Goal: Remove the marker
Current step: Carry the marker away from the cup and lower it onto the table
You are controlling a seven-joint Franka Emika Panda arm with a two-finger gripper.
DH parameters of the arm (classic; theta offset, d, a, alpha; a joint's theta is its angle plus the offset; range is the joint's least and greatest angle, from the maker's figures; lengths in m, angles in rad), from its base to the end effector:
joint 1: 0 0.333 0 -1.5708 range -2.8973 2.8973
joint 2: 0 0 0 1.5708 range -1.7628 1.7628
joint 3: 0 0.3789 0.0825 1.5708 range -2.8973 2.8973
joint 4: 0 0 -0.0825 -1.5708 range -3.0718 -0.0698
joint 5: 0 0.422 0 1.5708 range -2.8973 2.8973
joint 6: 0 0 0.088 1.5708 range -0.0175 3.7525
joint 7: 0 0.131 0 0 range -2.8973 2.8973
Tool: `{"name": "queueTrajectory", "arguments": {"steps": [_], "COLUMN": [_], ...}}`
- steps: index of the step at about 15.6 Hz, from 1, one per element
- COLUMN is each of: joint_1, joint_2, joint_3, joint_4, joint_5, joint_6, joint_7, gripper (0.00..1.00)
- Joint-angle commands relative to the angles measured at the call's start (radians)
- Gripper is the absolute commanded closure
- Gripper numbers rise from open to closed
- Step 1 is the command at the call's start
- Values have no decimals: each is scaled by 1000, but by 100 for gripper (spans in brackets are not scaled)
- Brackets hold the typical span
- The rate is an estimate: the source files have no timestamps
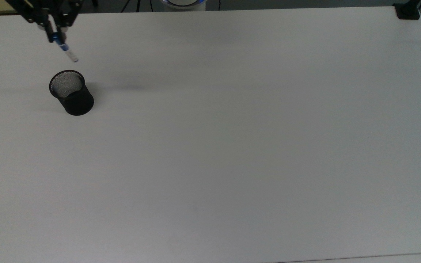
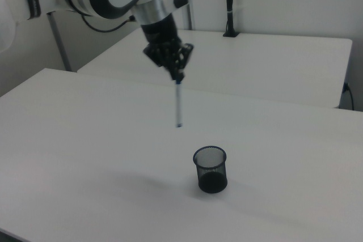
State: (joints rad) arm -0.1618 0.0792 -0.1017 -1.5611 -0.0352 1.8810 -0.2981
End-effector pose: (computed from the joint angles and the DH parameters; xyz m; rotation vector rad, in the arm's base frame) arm 0.6327 -0.1714 0.6513 3.0150 0.0642 0.3331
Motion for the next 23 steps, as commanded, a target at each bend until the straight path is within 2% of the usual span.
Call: {"name": "queueTrajectory", "arguments": {"steps": [1,4,9,21,23], "joint_1": [112,192,209,208,209], "joint_2": [48,157,333,308,254], "joint_3": [-4,-4,-4,-4,-4], "joint_4": [-36,-33,-31,-30,-31], "joint_5": [27,47,38,35,37], "joint_6": [-146,-209,-198,-191,-175], "joint_7": [65,105,172,165,165], "gripper": [81,79,79,79,69]}}
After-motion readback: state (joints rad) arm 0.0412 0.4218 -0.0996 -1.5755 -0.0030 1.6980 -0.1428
